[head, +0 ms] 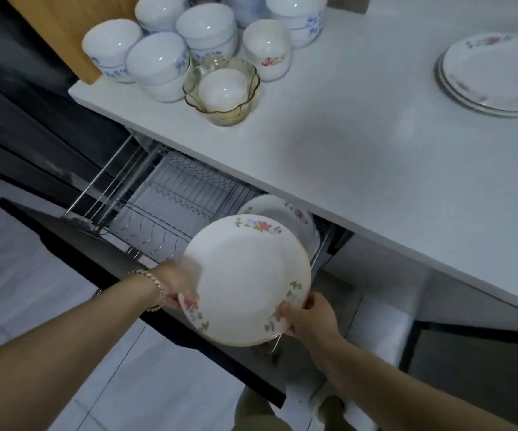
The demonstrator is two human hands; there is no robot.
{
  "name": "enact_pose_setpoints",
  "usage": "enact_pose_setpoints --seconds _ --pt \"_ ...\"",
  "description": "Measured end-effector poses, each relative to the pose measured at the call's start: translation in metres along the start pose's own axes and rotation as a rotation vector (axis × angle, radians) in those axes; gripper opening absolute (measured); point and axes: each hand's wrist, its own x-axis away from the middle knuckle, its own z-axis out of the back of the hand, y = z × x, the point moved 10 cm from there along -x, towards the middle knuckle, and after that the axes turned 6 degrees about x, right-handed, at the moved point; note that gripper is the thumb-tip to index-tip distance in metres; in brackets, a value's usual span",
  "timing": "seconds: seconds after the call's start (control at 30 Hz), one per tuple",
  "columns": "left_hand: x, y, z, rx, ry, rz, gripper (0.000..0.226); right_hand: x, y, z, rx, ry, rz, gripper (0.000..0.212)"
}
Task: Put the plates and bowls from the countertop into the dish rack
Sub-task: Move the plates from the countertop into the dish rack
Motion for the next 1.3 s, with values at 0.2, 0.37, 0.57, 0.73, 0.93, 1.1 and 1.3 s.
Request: enact_pose_setpoints --seconds 0.2,0.37,0.57,0.73,0.93,1.1,1.3 --pt "-0.095 0.011 0.001 -0.041 -0.031 -0.069 0.032 -0.064 0.031 -0.045 -0.101 0.140 -0.185 0.025" --pt "-0.161 0.058 -0.015 -0.237 -0.034 -0.239 0.044 -0.117 0.036 -0.046 -0.168 0.297 -0.250 0.041" --pt "-0.208 0.098 -0.038 -0.315 0.038 -0.295 0.038 -0.157 0.034 -0.034 -0.206 0.432 -0.312 0.036" --pt "-0.223 0.115 -0.044 -0.326 0.137 -0.299 0.039 -0.164 0.025 -0.039 -0.257 0.505 -0.317 0.041" --pt "-0.227 0.119 -0.054 -0.315 0.121 -0.351 0.041 -0.171 0.019 -0.043 -0.214 0.513 -0.264 0.039" --pt "-0.232 0.110 -0.064 -0.181 0.020 -0.335 0.060 -0.173 0.016 -0.045 -0.185 0.495 -0.261 0.051" --pt "-0.216 0.096 -0.068 -0.013 -0.041 -0.195 0.070 -0.169 0.008 -0.043 0.020 0.369 -0.232 0.053"
